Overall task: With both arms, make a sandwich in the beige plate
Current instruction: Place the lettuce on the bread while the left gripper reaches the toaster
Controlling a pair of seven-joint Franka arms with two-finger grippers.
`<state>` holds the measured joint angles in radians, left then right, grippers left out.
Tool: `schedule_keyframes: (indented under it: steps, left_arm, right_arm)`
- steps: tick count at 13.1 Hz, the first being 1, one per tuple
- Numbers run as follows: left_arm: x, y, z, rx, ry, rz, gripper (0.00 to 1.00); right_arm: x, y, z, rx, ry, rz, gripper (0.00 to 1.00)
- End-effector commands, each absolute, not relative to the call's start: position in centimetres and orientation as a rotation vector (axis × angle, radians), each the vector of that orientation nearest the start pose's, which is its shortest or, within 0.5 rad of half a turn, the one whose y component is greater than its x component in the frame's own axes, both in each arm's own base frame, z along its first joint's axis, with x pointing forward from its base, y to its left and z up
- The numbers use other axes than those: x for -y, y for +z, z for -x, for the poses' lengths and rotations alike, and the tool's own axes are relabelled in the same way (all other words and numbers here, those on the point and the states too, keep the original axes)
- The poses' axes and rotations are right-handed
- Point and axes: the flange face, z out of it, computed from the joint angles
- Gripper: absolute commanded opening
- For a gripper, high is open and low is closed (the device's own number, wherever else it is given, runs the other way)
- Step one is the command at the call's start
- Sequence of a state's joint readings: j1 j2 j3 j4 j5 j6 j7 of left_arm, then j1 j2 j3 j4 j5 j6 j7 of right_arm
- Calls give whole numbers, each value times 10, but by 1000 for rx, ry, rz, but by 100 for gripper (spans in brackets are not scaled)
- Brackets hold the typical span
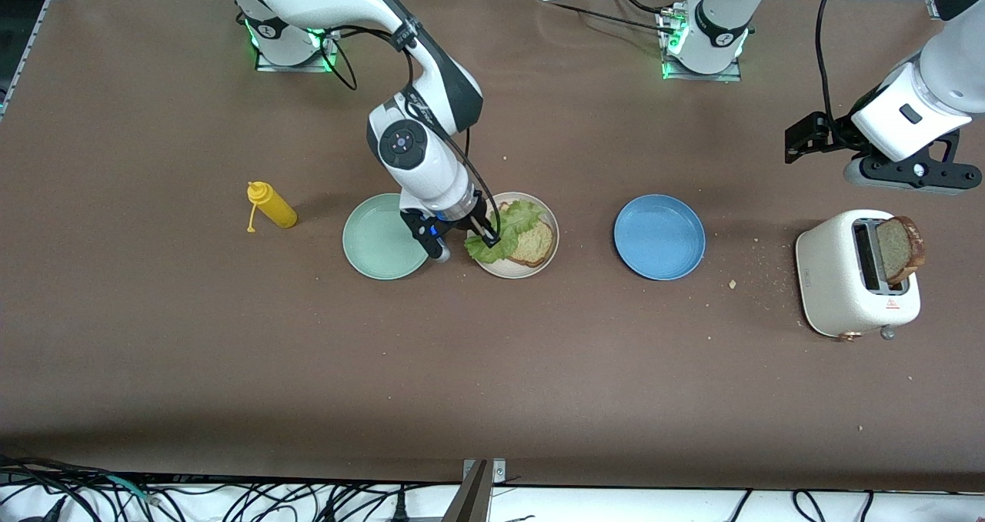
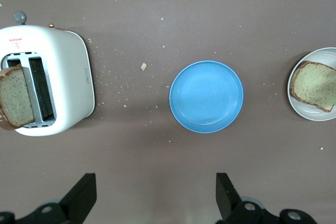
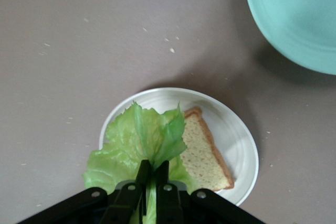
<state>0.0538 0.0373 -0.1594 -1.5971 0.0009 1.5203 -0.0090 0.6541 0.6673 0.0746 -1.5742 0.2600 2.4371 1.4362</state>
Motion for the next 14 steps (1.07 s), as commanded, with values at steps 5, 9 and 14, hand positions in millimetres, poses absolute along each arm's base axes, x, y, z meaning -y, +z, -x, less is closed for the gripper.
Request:
schedule_keyframes:
  steps: [5,9,14]
  left_arm:
    - [-13,553,-589,6,139,3115,100]
    - [-82,508,-612,122,122,3058,100]
    - [-153,431,-627,71,192,3011,78]
  right_arm:
    - [-496,223,-534,-1446,225,2438,0]
    - [-506,209,-524,-1485,244,2410,0]
    - [-505,214,-526,-1479,238,2413,99]
